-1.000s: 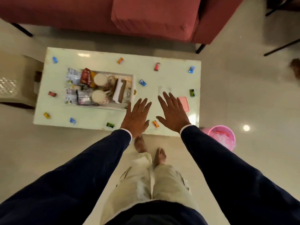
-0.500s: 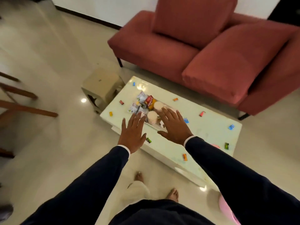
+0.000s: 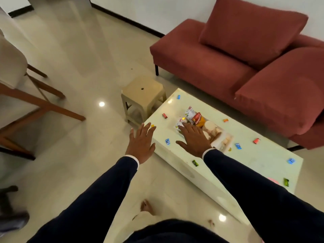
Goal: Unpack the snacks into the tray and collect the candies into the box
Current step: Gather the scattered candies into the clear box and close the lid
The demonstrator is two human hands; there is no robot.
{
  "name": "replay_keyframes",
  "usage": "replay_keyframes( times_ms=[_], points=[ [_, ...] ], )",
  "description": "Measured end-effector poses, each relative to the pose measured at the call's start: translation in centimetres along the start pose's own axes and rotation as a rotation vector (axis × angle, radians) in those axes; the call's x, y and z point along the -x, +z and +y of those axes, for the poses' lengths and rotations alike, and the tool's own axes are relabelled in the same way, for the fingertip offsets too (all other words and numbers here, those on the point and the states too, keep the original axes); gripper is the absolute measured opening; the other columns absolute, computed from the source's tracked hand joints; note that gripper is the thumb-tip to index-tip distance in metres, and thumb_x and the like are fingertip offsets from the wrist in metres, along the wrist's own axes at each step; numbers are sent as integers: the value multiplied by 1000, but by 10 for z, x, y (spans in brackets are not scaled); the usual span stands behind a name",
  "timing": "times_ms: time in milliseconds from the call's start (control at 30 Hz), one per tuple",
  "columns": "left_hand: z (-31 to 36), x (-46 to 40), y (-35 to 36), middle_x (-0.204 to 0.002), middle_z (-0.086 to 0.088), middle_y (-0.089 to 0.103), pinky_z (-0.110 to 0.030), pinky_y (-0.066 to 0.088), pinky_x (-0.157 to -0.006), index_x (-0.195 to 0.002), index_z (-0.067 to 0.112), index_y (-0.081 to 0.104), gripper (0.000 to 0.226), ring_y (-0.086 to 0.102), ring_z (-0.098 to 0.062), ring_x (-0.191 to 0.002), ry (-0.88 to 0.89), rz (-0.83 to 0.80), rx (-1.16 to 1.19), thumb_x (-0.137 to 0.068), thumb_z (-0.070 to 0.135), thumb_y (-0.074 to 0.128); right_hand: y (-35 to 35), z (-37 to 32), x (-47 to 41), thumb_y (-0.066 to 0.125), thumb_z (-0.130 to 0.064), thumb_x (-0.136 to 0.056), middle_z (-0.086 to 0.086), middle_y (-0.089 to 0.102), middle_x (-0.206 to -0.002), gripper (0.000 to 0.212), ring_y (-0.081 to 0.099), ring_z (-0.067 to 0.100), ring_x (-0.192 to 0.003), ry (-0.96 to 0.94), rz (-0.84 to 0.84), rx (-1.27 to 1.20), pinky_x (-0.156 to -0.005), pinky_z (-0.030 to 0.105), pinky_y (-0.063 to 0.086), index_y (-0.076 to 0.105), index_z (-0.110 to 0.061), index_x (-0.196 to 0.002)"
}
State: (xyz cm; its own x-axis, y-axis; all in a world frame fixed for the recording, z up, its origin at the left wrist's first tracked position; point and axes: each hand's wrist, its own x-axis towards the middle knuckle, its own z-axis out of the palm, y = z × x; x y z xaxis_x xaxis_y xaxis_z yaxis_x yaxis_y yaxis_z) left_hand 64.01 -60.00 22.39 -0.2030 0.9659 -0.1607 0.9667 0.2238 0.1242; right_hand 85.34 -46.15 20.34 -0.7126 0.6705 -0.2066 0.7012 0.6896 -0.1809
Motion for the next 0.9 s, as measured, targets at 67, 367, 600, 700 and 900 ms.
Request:
replay_keyframes(
  times_ms=[67,367,600,700,900],
  points=[
    [-32,-4,-6,-166,-3,22,-60,18,-122,-156,22,27,61,17,-26,-156,20,6,15,-101,35,49,4,-20,-15,44,-58,-101,9,26,-166,71,26,31,-153,56,-23,-29,-123,52,24,28,-18,-158],
    [-117,-74,-4,-162,-3,29,-60,22,-120,-151,23,33,56,23,-27,-152,102,-138,67,-100,35,52,20,-69,-75,47,-50,-102,7,37,-157,61,40,32,-140,179,-94,-102,-111,47,40,37,-17,-152],
    [-152,-153,15,-155,-1,39,-48,38,-110,-143,22,44,47,42,-26,-139,226,-220,65,-97,27,54,51,-60,-143,51,-40,-103,12,47,-143,53,47,36,-129,328,-139,-271,-103,47,44,43,-12,-147],
    [-168,-184,23,-155,-1,39,-46,41,-107,-142,22,46,46,46,-26,-135,262,-275,54,-96,25,54,67,-60,-176,52,-39,-103,13,45,-144,52,46,36,-130,419,-165,-426,-105,49,44,43,-11,-146],
    [-186,-258,53,-156,-1,38,-46,43,-106,-143,23,45,48,43,-26,-139,346,-413,51,-96,24,54,92,-43,-243,55,-32,-102,14,43,-144,51,48,37,-130,547,-191,-525,-105,48,44,42,-11,-147]
  ],
)
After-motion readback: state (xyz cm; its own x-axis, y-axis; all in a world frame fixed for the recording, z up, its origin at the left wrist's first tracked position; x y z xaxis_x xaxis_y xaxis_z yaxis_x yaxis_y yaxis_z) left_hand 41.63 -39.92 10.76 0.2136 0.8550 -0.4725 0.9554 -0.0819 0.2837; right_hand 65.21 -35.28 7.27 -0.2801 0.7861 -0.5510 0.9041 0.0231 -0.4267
